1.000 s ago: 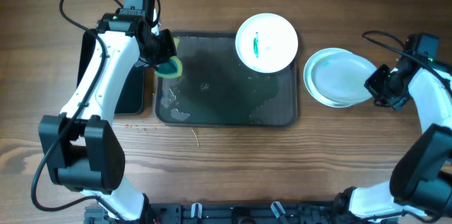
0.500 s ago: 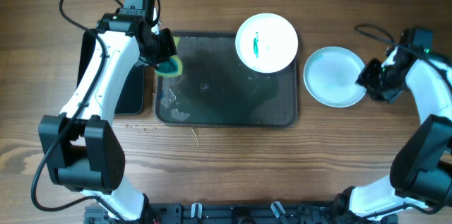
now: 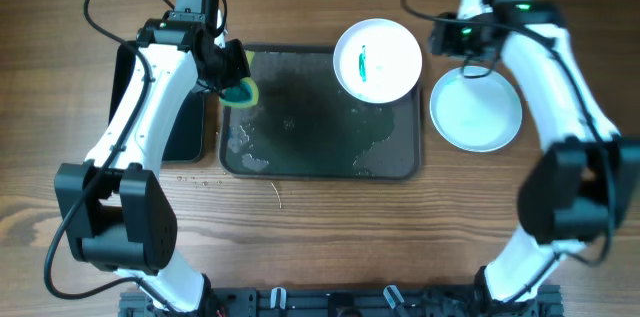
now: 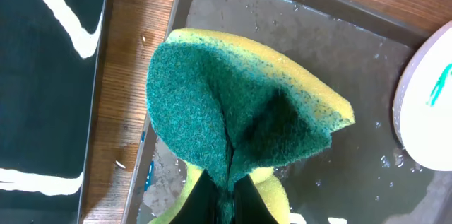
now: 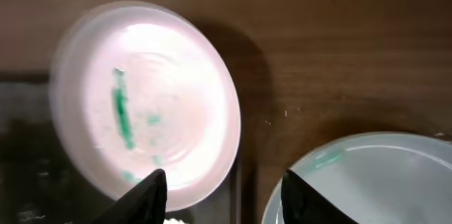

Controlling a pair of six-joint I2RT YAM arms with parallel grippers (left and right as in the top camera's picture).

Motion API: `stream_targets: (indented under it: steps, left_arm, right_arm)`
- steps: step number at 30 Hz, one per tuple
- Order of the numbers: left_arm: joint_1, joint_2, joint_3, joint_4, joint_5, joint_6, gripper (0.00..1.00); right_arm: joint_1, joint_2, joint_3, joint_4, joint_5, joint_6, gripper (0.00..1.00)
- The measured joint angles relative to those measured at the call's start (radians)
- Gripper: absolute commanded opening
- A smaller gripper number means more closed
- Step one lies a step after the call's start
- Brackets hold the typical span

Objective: Clean dirty plates on tray and stack at the side
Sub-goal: 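Grasp the last green-stained plate rim with right gripper, drag it center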

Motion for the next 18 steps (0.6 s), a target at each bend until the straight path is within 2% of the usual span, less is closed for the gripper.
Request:
stream_targets:
  steps: [6, 18]
  left_arm:
    - [0.000, 0.000, 0.000, 0.010, 0.000, 0.000, 0.04]
    - [0.000, 0.000, 0.000, 0.014, 0.000, 0.000, 0.04]
  right_arm:
    - [0.021, 0.175, -0.004, 0.016, 0.054, -0.025, 0.42]
    - [0.020, 0.200, -0.004, 0.140, 0.044, -0.061, 0.20]
